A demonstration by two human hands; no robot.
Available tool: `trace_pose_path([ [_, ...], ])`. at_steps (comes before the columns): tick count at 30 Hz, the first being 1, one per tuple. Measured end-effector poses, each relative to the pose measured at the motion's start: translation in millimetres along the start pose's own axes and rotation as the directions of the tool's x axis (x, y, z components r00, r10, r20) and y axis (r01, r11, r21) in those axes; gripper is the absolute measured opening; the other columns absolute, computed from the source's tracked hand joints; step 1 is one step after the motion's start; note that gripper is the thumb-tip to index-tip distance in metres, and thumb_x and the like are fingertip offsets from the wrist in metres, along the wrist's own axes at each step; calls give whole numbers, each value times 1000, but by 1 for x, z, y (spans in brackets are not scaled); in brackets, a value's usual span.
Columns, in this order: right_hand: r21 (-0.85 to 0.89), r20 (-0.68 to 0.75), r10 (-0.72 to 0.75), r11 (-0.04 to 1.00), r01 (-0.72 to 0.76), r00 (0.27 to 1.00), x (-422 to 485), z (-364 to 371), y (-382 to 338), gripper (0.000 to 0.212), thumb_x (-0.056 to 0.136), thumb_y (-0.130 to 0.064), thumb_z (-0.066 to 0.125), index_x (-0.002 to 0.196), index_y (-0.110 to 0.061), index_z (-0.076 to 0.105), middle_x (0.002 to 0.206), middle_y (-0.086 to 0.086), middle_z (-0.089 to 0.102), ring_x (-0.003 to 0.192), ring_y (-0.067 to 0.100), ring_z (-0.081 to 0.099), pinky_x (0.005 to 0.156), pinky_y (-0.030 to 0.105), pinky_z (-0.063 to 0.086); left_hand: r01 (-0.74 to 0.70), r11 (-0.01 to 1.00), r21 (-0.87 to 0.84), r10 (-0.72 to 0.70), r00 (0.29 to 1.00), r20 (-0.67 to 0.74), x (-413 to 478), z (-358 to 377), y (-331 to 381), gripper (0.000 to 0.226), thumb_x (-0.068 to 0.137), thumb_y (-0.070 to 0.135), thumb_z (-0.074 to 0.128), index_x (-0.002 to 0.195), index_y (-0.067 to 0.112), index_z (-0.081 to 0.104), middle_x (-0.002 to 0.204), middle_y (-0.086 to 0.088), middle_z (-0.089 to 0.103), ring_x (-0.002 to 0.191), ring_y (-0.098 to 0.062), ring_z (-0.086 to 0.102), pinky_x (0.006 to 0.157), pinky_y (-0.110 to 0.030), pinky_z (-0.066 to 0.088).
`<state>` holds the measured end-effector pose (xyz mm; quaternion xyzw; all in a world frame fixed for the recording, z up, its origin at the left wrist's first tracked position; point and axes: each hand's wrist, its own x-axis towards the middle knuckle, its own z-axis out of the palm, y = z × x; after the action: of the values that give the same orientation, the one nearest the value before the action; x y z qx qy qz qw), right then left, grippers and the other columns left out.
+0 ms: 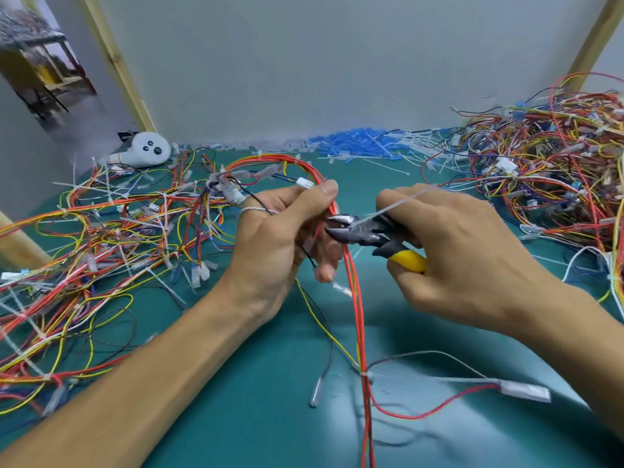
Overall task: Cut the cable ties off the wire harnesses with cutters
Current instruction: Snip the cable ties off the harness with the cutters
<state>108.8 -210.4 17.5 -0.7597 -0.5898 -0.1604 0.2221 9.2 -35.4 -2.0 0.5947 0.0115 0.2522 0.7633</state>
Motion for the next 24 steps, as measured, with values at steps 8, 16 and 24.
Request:
trace_pose_path([
  [8,-71,84,22,997,-16,996,2,0,-1,23,74,-24,51,87,-24,32,81,-7,38,77,22,33,62,39,30,18,999,47,-18,1000,7,-1,2,-1,40,98,15,62,58,18,63,47,-3,55,29,-15,46,31,-20,36],
  [16,1,182,-31,1000,31,983,1,-1,1,19,73,-33,33,86,-21,39,82,-5,41,80,26,39,69,46,40,41,991,127,-43,999,9,-3,3,-5,42,97,15,63,56,11,59,45,-3,52,26,-14,40,32,-15,32],
  [24,80,192,-96,993,82,977,-2,5,6,22,79,-10,64,90,-16,46,83,0,47,79,28,40,69,45,38,79,987,139,-84,996,31,-4,4,-5,44,99,11,62,55,10,57,42,-4,48,22,-14,39,31,-14,32],
])
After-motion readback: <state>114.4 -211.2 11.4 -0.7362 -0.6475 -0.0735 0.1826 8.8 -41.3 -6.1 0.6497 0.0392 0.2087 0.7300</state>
